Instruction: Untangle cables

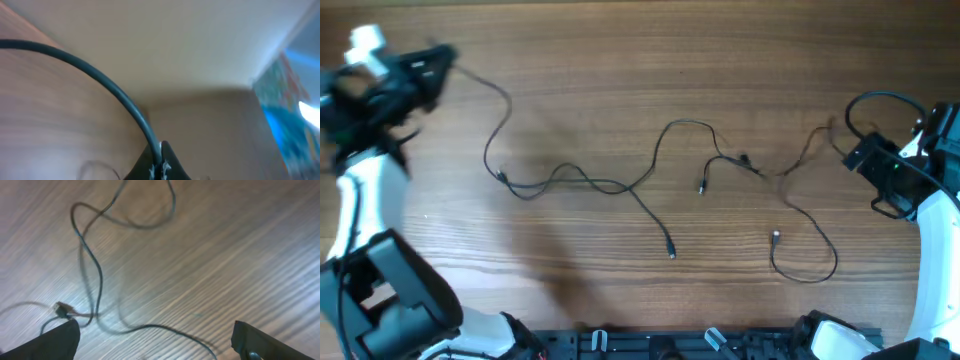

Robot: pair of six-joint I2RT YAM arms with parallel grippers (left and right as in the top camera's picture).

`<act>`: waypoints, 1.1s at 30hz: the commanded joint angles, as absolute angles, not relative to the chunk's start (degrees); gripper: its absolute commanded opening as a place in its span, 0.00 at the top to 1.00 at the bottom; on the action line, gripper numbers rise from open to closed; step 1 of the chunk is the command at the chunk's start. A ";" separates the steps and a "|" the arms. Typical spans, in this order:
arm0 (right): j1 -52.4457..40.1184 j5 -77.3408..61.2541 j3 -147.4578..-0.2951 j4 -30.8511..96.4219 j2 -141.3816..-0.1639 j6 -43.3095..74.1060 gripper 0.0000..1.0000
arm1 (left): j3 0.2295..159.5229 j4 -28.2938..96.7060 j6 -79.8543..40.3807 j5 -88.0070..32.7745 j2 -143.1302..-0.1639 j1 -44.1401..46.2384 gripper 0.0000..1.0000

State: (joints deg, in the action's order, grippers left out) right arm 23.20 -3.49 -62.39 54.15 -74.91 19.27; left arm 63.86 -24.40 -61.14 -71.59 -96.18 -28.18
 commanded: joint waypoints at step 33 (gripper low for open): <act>23.05 -15.59 -62.35 52.56 -84.44 19.53 0.00 | 63.26 48.93 -62.04 -9.06 -95.64 15.29 0.30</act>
